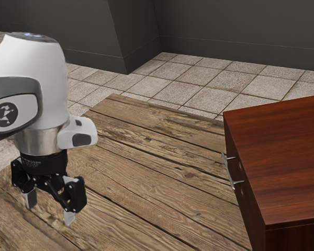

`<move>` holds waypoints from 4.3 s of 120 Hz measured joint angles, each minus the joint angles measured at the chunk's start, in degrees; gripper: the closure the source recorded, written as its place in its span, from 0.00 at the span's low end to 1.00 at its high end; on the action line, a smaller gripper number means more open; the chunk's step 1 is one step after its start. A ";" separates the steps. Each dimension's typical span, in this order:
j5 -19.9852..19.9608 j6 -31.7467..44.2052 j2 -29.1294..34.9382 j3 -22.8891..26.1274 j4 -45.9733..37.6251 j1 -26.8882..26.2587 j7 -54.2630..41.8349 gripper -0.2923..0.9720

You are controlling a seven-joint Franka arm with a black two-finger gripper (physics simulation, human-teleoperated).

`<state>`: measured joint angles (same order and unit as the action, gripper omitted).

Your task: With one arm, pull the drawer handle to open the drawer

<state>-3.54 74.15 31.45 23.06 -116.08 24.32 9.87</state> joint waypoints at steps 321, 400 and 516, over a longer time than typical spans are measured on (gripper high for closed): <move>-37.00 55.68 -21.26 46.42 0.57 37.04 16.98 0.23; -34.37 52.23 -15.87 46.07 -0.86 39.59 21.64 0.23; -36.98 51.19 -12.87 44.23 0.24 36.30 19.34 0.23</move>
<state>-40.52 125.35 18.58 67.29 -115.84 60.62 29.20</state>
